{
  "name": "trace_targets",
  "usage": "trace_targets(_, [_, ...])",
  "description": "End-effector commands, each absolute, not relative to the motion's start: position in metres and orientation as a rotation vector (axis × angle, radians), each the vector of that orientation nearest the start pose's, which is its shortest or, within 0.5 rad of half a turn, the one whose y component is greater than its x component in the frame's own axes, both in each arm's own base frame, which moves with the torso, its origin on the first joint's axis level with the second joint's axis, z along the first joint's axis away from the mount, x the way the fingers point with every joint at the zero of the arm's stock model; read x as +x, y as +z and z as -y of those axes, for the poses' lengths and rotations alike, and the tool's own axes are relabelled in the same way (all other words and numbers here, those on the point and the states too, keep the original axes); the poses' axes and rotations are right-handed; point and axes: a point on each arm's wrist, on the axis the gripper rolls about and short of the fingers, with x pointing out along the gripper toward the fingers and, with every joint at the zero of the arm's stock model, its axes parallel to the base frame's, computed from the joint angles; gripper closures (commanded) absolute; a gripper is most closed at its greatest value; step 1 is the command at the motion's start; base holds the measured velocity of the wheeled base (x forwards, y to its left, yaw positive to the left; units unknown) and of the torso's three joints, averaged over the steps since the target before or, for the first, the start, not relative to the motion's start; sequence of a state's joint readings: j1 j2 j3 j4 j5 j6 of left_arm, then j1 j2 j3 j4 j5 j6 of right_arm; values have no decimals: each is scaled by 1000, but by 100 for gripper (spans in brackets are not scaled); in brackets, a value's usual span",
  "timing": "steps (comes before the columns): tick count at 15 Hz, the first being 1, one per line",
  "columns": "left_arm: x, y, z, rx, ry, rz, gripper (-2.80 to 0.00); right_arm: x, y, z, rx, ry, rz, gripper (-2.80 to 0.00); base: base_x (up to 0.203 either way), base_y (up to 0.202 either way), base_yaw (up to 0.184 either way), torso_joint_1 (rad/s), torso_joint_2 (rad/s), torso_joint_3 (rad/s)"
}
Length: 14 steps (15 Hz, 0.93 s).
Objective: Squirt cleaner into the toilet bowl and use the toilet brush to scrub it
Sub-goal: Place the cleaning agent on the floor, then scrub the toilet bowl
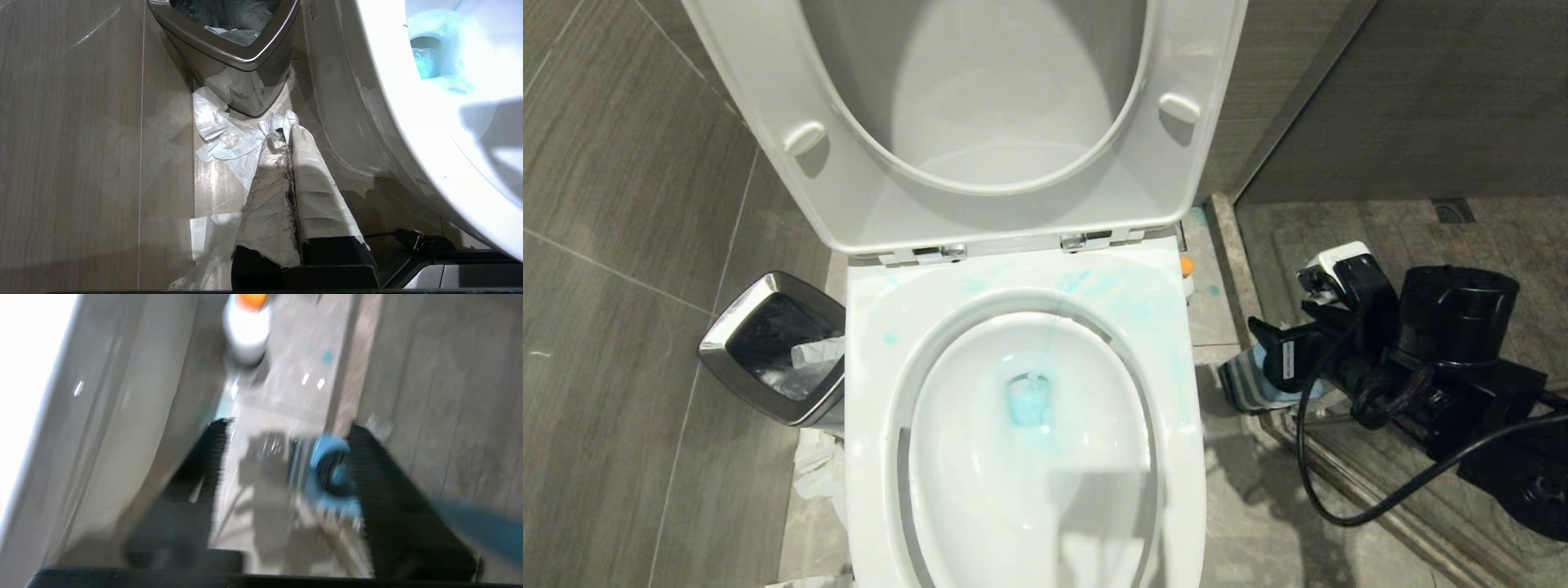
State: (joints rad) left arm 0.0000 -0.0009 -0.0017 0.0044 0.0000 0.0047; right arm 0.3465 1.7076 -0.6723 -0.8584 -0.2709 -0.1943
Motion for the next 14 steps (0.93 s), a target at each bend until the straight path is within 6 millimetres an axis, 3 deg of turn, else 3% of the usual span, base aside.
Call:
trace_targets(1, [-23, 75, 0, 5, 0, -3, 0, 257, 169, -89, -256, 105, -204, 0, 0, 0, 0, 0, 0, 0])
trace_targets(3, [-23, 75, 0, 5, -1, -3, 0, 242, 158, -84, -200, 104, -354, 0, 0, 0, 0, 0, 0, 0])
trace_targets(6, [-23, 75, 0, 5, 0, -3, 0, 224, 155, -78, 40, 101, -558, 0, 0, 0, 0, 0, 0, 0])
trace_targets(10, [-23, 75, 0, 5, 0, -3, 0, 199, 157, -44, 251, -23, -693, 0, 0, 0, 0, 0, 0, 0])
trace_targets(14, [-23, 75, 0, 5, 0, -3, 0, 167, 115, -20, 133, -240, -786, 0, 0, 0, 0, 0, 0, 0])
